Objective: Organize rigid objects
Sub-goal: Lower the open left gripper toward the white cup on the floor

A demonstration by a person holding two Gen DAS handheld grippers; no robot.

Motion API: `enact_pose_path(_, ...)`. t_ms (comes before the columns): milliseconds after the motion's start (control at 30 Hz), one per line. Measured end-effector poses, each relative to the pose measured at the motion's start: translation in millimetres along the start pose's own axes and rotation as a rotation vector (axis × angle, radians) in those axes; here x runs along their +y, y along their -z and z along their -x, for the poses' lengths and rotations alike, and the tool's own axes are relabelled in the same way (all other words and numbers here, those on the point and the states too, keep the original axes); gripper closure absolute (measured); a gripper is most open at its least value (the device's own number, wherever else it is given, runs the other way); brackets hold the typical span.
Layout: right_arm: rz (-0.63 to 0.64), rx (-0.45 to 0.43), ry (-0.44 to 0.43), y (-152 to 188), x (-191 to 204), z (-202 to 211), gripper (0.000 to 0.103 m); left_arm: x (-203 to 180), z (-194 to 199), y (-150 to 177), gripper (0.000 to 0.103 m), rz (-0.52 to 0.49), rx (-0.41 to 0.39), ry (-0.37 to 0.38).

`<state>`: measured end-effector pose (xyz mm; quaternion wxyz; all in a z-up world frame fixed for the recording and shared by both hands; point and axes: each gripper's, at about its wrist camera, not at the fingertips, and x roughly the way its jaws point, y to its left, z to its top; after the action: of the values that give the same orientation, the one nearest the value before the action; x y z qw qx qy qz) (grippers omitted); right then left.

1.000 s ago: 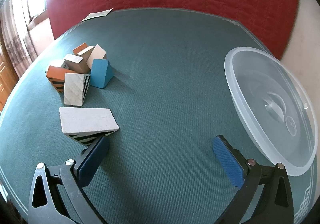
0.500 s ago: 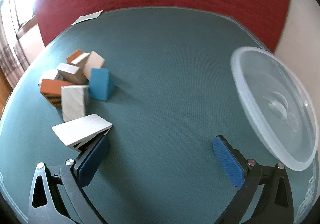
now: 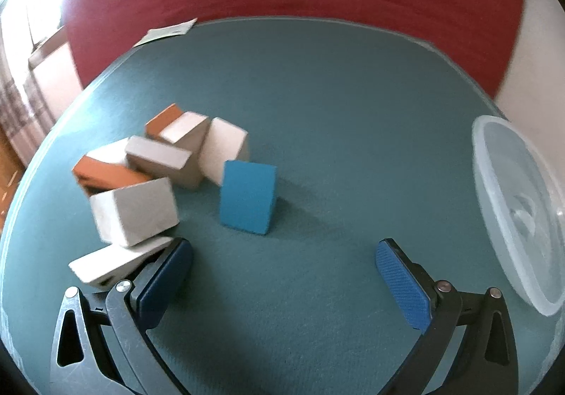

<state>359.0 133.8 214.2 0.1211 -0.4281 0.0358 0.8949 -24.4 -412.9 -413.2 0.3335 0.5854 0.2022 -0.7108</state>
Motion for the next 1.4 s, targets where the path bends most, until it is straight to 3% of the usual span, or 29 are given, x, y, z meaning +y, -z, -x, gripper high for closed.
enact_pose_path(100,0.051,-0.062,0.071,-7.4,10.5,13.0,0.000,-26.6,-22.5,4.1,0.003,-0.102,0.037,-0.037)
enact_pose_path(233,0.186,-0.243,0.181,-22.8,33.0,62.5,0.000,-61.3,-46.0,3.4,0.003,-0.153,0.087,-0.017)
enact_pose_path(300,0.261,-0.359,0.192,-31.4,56.2,91.2,0.000,-77.6,-57.8,5.1,0.003,-0.198,0.108,-0.016)
enact_pose_path(367,0.337,-0.461,0.157,-35.1,80.0,114.5,0.000,-90.5,-65.0,11.6,0.003,-0.245,0.118,-0.034)
enact_pose_path(400,0.401,-0.525,0.101,-39.3,104.6,125.5,0.000,-96.9,-70.5,14.6,0.003,-0.269,0.128,-0.036)
enact_pose_path(500,0.502,-0.584,-0.083,-51.2,159.5,130.1,0.000,-107.0,-86.2,25.4,0.003,-0.294,0.170,-0.030)
enact_pose_path(567,0.515,-0.576,-0.195,-54.4,185.4,122.5,0.000,-106.2,-96.5,34.7,0.003,-0.283,0.209,-0.023)
enact_pose_path(633,0.496,-0.450,-0.364,-60.3,214.6,102.2,0.000,-102.4,-103.2,46.5,0.003,-0.261,0.250,0.000)
enact_pose_path(767,0.454,-0.238,-0.541,-80.8,258.1,62.1,0.000,-80.3,-108.8,50.8,0.003,-0.300,0.280,-0.032)
enact_pose_path(867,0.412,-0.132,-0.706,-105.4,296.6,51.3,0.000,-36.2,-97.3,25.2,0.003,-0.288,0.236,-0.081)
enact_pose_path(1033,0.364,-0.164,-0.907,-141.2,342.2,81.1,0.000,80.4,-47.5,-47.5,0.003,-0.221,0.087,-0.213)
enact_pose_path(1100,0.348,-0.236,-0.892,-155.6,354.0,89.4,0.000,132.3,-25.9,-75.1,0.003,-0.155,0.032,-0.296)
enact_pose_path(1200,0.368,-0.323,-0.775,-158.9,348.8,73.0,0.000,173.7,-10.3,-95.0,0.003,-0.046,-0.020,-0.333)
enact_pose_path(1300,0.437,-0.290,-0.640,-133.7,348.0,31.4,0.000,157.4,-25.2,-82.4,0.003,-0.018,-0.013,-0.309)
enact_pose_path(1400,0.468,-0.225,-0.561,-110.3,343.7,-18.0,0.000,99.7,-52.7,-60.3,0.003,-0.089,0.057,-0.243)
